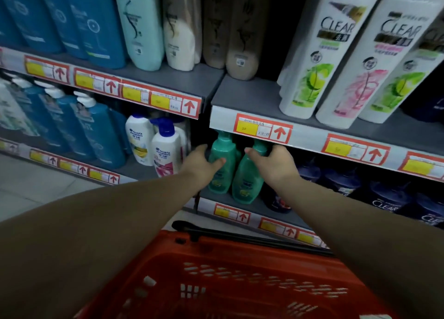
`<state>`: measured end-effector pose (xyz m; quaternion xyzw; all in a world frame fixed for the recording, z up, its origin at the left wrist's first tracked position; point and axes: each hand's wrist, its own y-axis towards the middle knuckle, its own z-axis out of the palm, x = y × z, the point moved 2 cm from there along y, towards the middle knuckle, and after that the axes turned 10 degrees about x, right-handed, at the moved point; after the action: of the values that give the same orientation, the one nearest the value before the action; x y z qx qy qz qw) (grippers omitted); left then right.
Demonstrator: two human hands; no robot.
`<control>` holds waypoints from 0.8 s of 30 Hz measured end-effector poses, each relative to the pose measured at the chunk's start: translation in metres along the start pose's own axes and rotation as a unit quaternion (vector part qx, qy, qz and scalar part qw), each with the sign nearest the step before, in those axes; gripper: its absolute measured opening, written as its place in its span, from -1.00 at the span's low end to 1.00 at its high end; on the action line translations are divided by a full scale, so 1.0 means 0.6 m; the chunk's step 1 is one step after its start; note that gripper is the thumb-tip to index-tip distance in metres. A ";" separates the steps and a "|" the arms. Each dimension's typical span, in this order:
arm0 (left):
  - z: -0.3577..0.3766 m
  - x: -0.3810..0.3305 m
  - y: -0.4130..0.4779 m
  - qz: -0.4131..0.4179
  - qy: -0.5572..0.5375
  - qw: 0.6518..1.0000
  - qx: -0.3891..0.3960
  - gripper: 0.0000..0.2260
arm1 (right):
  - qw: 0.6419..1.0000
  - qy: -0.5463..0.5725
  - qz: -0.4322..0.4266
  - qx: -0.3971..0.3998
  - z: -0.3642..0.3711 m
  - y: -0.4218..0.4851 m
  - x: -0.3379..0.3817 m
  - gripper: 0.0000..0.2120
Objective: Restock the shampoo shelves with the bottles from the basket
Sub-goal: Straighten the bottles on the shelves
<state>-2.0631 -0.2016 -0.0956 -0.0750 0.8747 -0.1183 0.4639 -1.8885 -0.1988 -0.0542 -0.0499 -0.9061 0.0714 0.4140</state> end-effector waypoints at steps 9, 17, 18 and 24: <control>0.024 0.019 0.031 0.031 -0.056 0.998 -0.024 -0.61 | 0.992 -0.115 -0.009 -0.052 0.024 0.005 -0.002 -0.69; 0.022 0.018 0.033 0.029 -0.060 0.998 -0.004 -0.59 | 0.995 -0.085 0.026 -0.044 0.024 0.011 0.001 -0.71; 0.020 0.020 0.032 0.025 -0.059 0.998 0.007 -0.58 | 0.996 -0.076 0.029 -0.040 0.024 0.012 0.001 -0.71; -0.013 0.047 0.000 -0.029 0.007 1.000 0.008 -0.51 | 0.999 -0.018 0.035 -0.028 0.016 -0.013 -0.012 -0.58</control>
<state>-2.0852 -0.2072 -0.1135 -0.0958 0.8742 -0.1393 0.4551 -1.8911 -0.2085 -0.0643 -0.0917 -0.9127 0.0617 0.3933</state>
